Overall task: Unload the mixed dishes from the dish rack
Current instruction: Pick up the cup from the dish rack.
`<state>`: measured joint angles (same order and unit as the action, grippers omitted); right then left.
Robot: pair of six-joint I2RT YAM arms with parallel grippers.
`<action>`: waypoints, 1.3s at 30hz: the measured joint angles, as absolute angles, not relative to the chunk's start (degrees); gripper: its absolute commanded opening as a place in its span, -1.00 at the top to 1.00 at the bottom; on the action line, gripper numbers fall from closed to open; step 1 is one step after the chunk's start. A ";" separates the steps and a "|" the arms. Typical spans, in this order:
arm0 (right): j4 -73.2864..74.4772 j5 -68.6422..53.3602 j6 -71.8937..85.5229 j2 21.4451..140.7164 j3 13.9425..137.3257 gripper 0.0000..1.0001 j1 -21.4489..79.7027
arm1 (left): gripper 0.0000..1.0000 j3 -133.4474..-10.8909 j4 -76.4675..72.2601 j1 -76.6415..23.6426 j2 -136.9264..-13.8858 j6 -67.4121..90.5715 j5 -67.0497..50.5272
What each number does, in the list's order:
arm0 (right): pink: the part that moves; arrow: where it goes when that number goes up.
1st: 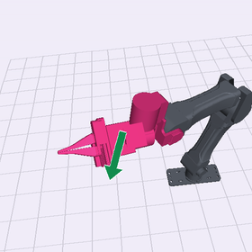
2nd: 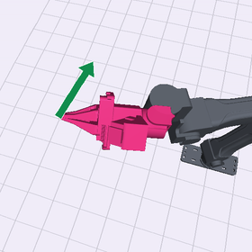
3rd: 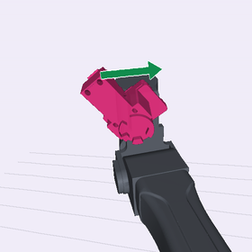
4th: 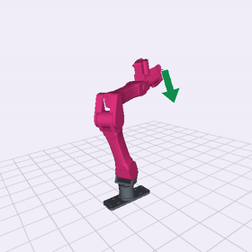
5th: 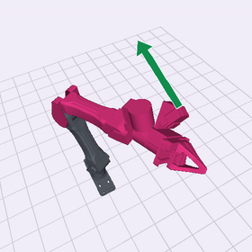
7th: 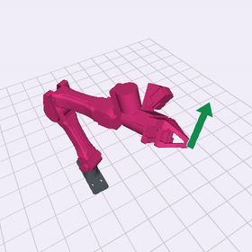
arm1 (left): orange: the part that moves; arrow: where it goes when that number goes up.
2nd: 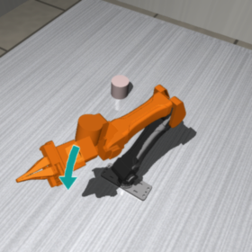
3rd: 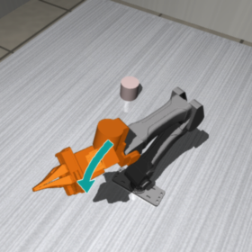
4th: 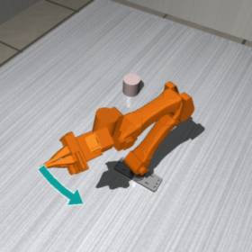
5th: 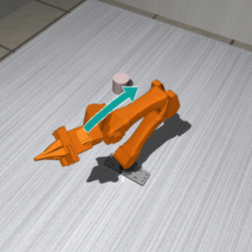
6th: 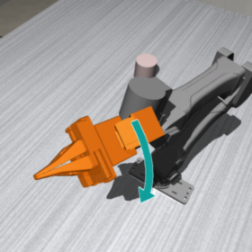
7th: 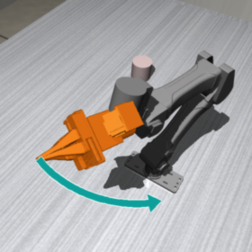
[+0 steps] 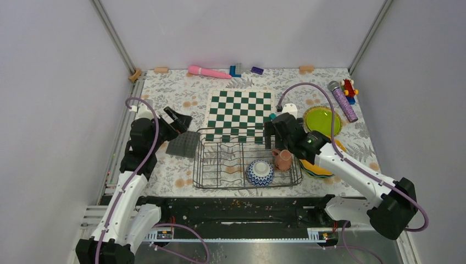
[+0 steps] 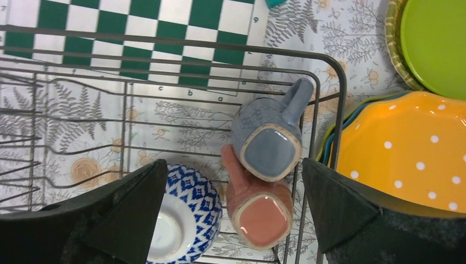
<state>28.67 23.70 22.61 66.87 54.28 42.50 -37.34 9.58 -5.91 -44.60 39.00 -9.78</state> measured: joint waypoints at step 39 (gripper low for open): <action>29.21 22.00 24.88 83.42 56.12 -0.68 35.64 | -0.98 -37.34 9.78 -5.91 -47.72 38.39 -10.28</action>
<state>29.21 22.00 24.88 83.42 56.12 35.64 -37.34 9.78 -5.91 -47.72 38.39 -10.28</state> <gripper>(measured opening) 0.850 0.989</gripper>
